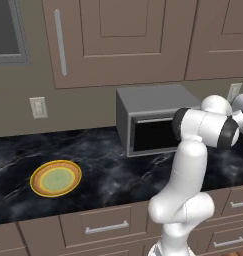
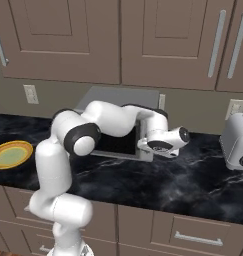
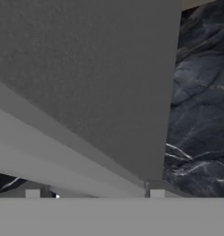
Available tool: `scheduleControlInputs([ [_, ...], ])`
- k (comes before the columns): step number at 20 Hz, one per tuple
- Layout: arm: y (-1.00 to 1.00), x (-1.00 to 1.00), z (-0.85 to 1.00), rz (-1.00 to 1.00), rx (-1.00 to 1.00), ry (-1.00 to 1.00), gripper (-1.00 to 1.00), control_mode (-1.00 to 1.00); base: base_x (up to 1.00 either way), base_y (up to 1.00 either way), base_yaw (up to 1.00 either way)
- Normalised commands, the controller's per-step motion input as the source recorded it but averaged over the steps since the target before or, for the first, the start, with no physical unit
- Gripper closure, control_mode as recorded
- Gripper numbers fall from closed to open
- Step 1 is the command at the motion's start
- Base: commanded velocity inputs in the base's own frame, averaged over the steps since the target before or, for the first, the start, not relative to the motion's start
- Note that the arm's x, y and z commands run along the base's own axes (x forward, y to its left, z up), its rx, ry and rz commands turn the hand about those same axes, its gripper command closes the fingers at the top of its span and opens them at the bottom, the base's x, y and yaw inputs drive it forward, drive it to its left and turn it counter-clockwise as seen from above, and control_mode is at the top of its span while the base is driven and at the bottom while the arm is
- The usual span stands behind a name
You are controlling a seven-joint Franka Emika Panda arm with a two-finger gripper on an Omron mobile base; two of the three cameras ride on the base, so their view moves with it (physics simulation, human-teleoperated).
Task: Pick up the bagel from the plate, place it on the toaster oven rack, close the door, and set the timer.
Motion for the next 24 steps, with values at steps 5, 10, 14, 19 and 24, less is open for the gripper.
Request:
scheduleControlInputs([
  [5,-0.3,0.02,-0.13,0.0,0.0,0.03,1.0,-1.0,0.0,0.0,0.0],
  [10,-0.39,0.0,-0.11,0.03,0.0,0.01,1.0,-1.0,0.0,0.0,0.0],
  [14,-0.44,0.0,-0.06,0.11,0.09,0.0,1.0,-1.0,0.0,0.0,0.0],
  [19,-0.51,0.0,-0.09,0.2,0.25,0.0,1.0,-1.0,0.0,0.0,0.0],
  [24,-0.57,0.0,-0.12,0.24,0.38,0.0,1.0,-1.0,0.0,0.0,0.0],
])
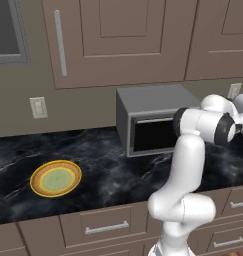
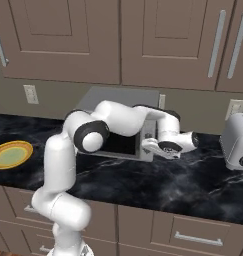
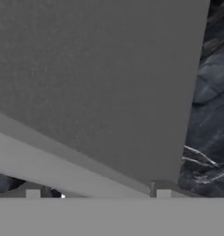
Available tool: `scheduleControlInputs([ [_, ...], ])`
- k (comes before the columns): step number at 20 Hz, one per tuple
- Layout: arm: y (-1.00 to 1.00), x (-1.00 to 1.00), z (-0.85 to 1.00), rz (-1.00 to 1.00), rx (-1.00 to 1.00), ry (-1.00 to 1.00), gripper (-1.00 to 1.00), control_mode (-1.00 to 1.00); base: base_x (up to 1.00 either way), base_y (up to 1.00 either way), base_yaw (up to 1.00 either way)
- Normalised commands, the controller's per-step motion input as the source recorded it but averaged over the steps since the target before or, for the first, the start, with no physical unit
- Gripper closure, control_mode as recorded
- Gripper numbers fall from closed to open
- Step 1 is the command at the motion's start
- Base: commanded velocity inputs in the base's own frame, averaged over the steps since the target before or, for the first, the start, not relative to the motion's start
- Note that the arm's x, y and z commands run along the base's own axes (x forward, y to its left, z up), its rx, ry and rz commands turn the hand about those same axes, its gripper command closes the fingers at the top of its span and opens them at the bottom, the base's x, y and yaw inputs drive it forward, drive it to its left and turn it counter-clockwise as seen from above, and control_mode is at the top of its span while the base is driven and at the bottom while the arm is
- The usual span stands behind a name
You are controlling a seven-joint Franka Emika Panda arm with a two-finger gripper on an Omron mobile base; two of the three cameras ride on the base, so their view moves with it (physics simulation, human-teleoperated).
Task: Pick up the bagel from the plate, place it on the toaster oven rack, close the door, and set the timer.
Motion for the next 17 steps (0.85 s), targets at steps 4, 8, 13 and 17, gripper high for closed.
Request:
scheduleControlInputs([
  [4,-0.55,0.0,-0.22,0.23,0.37,0.0,1.0,-1.0,0.0,0.0,0.0],
  [8,-0.51,0.0,-0.36,0.22,0.33,0.0,1.0,-1.0,0.0,0.0,0.0],
  [13,-0.4,0.0,-0.42,0.2,0.3,0.0,1.0,-1.0,0.0,0.0,0.0],
  [17,-0.3,0.0,-0.41,0.18,0.26,0.0,1.0,-1.0,0.0,0.0,0.0],
])
